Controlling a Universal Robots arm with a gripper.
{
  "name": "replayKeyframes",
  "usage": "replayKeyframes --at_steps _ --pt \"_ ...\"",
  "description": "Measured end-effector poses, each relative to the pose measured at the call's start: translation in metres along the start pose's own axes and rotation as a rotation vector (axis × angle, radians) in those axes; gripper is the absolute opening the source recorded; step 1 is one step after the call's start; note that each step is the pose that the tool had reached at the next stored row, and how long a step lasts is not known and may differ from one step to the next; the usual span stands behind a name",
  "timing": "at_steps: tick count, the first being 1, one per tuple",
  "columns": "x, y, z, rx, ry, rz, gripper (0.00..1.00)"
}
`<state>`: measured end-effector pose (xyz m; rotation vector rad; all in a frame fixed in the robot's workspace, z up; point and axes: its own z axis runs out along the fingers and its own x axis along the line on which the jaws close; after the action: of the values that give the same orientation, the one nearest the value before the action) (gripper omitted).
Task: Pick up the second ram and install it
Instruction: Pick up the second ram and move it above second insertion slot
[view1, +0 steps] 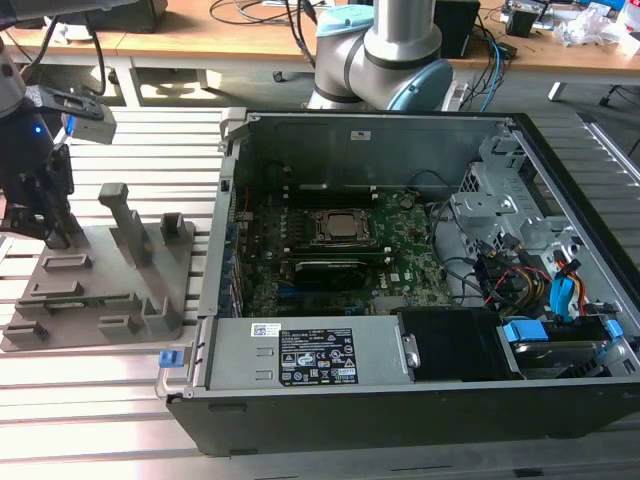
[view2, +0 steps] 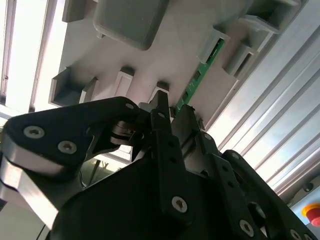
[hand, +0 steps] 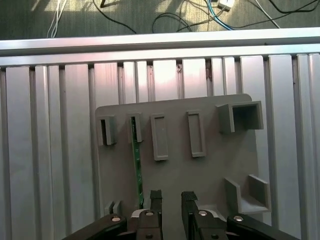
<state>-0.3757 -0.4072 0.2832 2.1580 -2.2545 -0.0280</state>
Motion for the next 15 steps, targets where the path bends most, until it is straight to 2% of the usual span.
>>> replayKeyframes --at_steps 3,5,10,15 --pt "0.0110 -0.0006 0.0055 0.0000 0.0000 0.000 0.30" --pt "0.0155 -0.0009 0.0074 0.0000 0.0000 0.000 0.30" --pt "0.0218 -0.0013 0.0125 0.0002 -0.0001 0.000 0.30" --pt "0.0237 -0.0016 0.0211 0.0000 0.0000 0.000 0.30"
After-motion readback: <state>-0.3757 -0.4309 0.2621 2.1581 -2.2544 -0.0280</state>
